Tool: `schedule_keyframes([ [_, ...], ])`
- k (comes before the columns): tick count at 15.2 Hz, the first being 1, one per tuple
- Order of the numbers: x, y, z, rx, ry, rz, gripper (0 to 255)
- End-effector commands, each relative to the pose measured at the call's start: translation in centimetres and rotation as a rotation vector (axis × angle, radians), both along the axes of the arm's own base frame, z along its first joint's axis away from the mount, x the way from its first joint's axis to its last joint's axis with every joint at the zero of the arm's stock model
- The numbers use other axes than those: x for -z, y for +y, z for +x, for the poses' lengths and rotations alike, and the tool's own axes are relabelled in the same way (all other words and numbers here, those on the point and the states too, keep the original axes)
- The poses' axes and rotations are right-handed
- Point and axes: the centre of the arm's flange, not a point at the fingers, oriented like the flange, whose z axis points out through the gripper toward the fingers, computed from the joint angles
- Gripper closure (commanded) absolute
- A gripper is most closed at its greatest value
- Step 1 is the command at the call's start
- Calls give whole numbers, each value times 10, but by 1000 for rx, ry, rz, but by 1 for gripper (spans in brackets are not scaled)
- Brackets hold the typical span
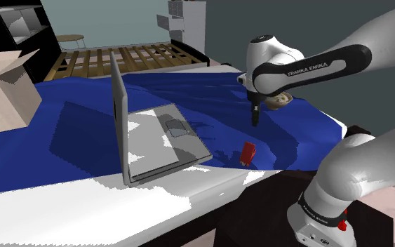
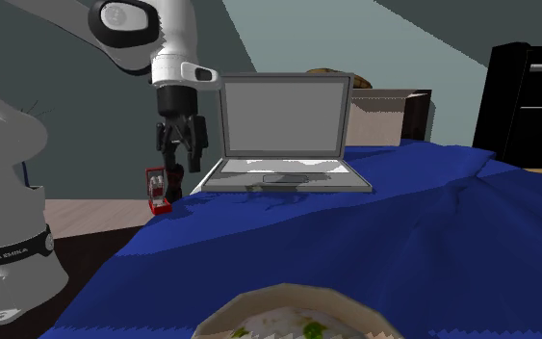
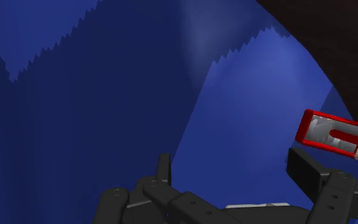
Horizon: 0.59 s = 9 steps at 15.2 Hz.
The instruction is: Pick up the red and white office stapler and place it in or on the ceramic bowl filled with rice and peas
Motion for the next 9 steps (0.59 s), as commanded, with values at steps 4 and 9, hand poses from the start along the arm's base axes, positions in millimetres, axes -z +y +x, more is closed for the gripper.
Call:
schedule_keyframes([
  [4,15,54,-37,-123,32,20,0],
  [9,37,53,-41,-133,35,22,0],
])
